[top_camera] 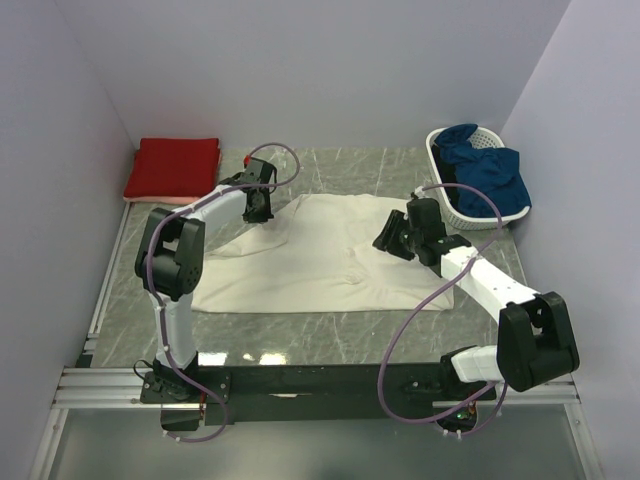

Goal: Fold and stack the t-shirts
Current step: Fold the tshirt

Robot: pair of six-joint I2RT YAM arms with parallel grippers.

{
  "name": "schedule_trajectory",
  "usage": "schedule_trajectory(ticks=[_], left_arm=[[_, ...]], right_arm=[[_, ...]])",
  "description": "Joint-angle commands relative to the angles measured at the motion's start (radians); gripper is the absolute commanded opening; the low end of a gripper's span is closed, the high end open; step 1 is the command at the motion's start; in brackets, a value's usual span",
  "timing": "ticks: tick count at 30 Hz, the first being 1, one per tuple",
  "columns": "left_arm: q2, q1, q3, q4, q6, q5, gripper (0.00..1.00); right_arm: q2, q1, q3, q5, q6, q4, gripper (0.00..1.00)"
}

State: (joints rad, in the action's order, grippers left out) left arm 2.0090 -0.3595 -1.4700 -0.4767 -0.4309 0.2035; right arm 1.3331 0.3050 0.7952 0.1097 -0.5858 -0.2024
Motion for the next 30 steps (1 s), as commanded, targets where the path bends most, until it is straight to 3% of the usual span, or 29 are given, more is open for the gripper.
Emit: schedule_trajectory(ticks=[1,6,7,8,10,13,18,30], left_arm=[[-0.062,-0.004,-0.006,0.003,0.011,0.000,0.00],[-0.058,-0.006,-0.007,0.003,0.009,0.007,0.01],[-0.053,-0.006,-0.010,-0.005,0.008,0.010,0.08],[-0.047,-0.006,-0.021,-0.010,0.009,0.011,0.32],[-0.029,-0.010,-0.030,-0.014,0.015,0.023,0.49],[-0.001,-0.013,-0.050,-0.019,0.014,0.034,0.56],[0.048,-0.021,-0.075,-0.027,0.009,0.039,0.52],[0.024,-0.027,-0.042,-0.019,0.004,0.056,0.26]], right_arm=[[-0.046,-0.010,-0.002,-0.001,0.007,0.023,0.52],[-0.051,-0.015,-0.004,-0.001,0.009,0.020,0.52],[-0.051,-0.014,-0.004,0.002,0.010,0.018,0.52],[-0.052,-0.015,-0.002,0.002,0.009,0.018,0.52],[-0.054,-0.017,-0.002,0.002,0.009,0.017,0.52],[-0.057,-0.017,-0.001,-0.001,0.012,0.015,0.52],[-0.058,-0.018,-0.007,-0.002,0.014,0.014,0.52],[-0.058,-0.029,-0.014,0.007,0.015,0.020,0.52]])
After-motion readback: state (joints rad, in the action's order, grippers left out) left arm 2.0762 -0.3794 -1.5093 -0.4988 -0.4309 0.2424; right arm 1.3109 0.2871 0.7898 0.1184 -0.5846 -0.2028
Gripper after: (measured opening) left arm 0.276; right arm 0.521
